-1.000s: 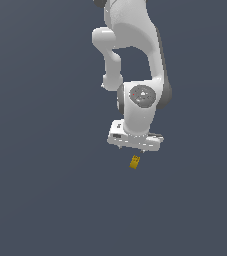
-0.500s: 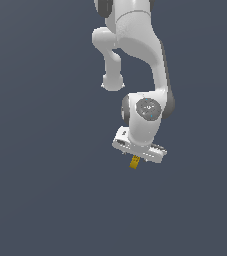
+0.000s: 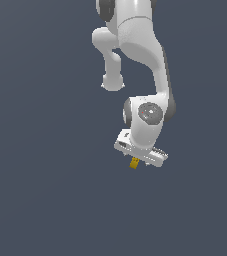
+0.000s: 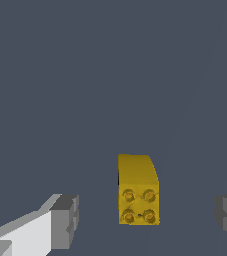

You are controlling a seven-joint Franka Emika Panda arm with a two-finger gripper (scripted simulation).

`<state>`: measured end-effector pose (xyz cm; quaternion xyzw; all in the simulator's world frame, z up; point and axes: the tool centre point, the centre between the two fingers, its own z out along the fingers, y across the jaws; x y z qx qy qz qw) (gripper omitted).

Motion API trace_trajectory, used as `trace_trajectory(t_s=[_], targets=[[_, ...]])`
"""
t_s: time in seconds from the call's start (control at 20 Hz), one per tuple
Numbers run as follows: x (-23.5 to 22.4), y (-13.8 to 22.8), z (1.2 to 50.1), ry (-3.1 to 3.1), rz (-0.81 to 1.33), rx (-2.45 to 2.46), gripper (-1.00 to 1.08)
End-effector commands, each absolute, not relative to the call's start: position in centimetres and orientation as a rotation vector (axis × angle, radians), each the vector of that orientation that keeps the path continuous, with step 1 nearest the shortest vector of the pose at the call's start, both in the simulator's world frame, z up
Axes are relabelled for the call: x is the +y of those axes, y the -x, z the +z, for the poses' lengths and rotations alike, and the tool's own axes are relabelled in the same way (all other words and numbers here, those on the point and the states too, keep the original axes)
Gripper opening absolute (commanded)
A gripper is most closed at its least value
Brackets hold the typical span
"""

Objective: Pick up the object and move it to a goal position.

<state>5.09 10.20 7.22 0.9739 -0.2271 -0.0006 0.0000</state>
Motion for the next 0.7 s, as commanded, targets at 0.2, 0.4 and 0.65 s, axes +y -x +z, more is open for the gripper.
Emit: trace_trajectory(t_s=[0.2,0.4,0.65], targets=[[10.2,-5.1,6.3,-3.059,-0.001,-0.715,1.00],[10.2,-5.0,4.3,-3.058,-0.001,-0.718,1.00],[10.2,-5.0,2.4,-3.058,0.000,-0.720,1.00]])
